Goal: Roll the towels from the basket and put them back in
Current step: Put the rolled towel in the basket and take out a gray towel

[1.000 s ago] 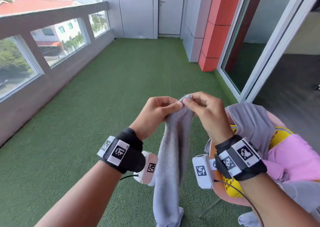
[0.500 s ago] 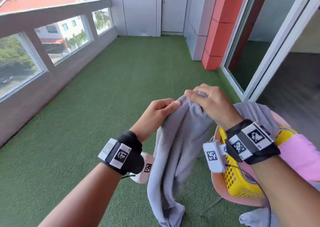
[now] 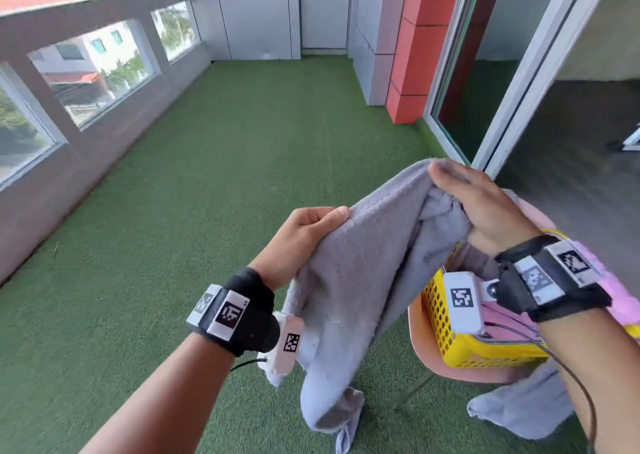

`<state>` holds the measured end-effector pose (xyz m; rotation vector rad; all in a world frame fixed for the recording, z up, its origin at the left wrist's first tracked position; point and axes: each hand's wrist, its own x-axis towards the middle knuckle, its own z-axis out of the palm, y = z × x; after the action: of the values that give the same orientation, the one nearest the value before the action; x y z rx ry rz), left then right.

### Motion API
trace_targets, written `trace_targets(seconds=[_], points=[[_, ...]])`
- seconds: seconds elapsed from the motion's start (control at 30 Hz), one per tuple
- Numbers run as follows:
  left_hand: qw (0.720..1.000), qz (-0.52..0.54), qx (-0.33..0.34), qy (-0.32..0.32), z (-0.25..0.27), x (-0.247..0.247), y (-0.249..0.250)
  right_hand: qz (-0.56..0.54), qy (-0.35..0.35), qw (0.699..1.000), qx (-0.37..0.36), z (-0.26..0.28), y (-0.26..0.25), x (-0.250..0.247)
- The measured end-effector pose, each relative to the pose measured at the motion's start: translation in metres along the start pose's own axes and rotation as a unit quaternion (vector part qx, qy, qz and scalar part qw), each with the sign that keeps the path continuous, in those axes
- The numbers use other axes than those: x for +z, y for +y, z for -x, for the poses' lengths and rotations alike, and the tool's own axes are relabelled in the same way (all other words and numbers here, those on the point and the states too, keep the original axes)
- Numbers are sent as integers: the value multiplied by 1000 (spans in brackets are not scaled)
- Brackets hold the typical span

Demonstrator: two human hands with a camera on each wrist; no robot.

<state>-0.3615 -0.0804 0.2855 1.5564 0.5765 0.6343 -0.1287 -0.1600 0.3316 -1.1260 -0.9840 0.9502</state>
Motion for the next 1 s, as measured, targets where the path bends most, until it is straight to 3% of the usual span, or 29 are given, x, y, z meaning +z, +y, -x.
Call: trace_targets(seconds=[0.03,0.1,0.2,0.27,0.47,0.63,0.83,0.9,1.0], points=[[1000,-8,-7,9,1,1,-2,-34,28,999,-8,1,-6,-11],[999,-27,-14,22,-2,9,-4,7,39,999,8,6,-3,-25],[999,-49,-13,2,-15,42,1,178,-124,974,67,29,31,-17],[998,-59,-25,-23,-21,69,5,164,-181,965,98,46,51,-15],[987,-116,-64,-91,-4,108,-23,92,21,991,96,88,54,-79],[976,-137,-115,-126,30,114,-48,127,186,971,78,141,51,-120],[962,-120,-40,-242,56,170,-47,191,27,971,140,228,83,-72],[954,-102,-14,-281,67,196,-49,182,48,973,132,257,84,-62],[956,-105,0,-274,82,224,-51,169,122,970,128,296,68,-72]])
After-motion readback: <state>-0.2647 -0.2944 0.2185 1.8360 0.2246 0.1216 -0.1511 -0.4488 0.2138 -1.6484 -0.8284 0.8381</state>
